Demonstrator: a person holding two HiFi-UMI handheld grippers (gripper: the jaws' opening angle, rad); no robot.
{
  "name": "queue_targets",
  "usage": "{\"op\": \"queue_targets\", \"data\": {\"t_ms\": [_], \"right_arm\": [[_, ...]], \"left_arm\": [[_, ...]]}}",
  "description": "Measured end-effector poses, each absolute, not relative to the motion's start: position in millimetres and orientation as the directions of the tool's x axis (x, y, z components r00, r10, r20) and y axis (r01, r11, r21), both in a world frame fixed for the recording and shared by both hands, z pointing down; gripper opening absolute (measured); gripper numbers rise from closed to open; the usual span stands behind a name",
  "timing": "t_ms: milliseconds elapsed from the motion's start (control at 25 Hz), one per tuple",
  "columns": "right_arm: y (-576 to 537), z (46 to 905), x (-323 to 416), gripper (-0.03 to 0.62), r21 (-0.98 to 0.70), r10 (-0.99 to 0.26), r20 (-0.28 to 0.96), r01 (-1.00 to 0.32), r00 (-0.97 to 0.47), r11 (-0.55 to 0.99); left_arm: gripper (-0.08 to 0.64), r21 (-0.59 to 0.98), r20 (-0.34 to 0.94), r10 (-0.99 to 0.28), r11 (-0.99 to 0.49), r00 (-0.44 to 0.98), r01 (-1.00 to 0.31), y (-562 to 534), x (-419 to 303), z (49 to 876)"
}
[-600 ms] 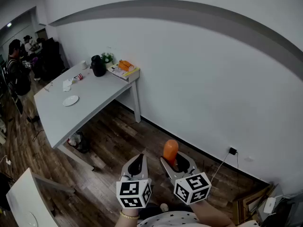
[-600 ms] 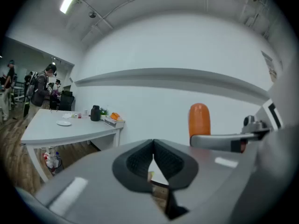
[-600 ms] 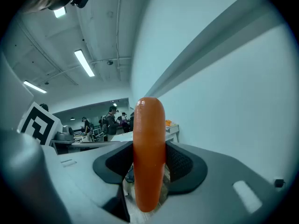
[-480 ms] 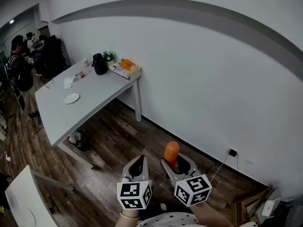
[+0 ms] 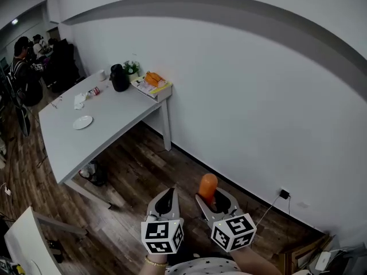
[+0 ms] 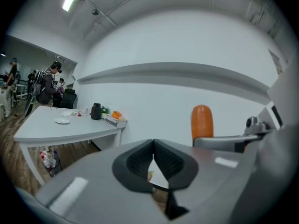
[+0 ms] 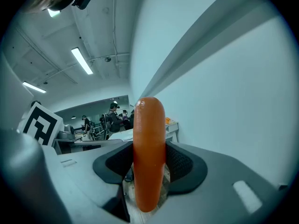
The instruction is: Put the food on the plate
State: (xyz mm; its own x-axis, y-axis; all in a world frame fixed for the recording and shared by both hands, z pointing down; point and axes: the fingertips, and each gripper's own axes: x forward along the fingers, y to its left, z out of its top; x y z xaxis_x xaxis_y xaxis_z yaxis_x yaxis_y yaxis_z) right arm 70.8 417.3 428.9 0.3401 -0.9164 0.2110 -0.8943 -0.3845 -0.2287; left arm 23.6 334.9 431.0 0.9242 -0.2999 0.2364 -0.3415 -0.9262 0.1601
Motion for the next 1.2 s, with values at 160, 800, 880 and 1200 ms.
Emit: {"op": "queue_targets", "data": {"t_ms": [160,800,880,1200], "right_arm": [[377.1,425.4,109.1,0.212,-0.212,-0.911,0.205,-0.893,0.357,-0.398],[181.0,408.0,226.8,0.212,-0.207,-0.907,0.202,-0.889,0.369,-0.407],[158.2,410.2,227.8,0.212,-0.213,-0.919,0.205,-0.901,0.336,-0.377],[64.8,414.0,193.1,0.212,-0.208,-0.967,0.218,-0.961,0.133,-0.179]], "left_arm": [[0.008,0.150,0.222,-0.298,-0.930,0.928,-0.335,290.4,61.4,425.8],[0.008,0.142,0.203,-0.306,-0.931,0.930,-0.337,92.2,176.2,400.8],[0.008,0.135,0.209,-0.331,-0.922,0.920,-0.362,71.6,175.2,402.7],[0.008,0.140,0.231,-0.501,-0.832,0.834,-0.538,-9.2,132.6,412.0]]}}
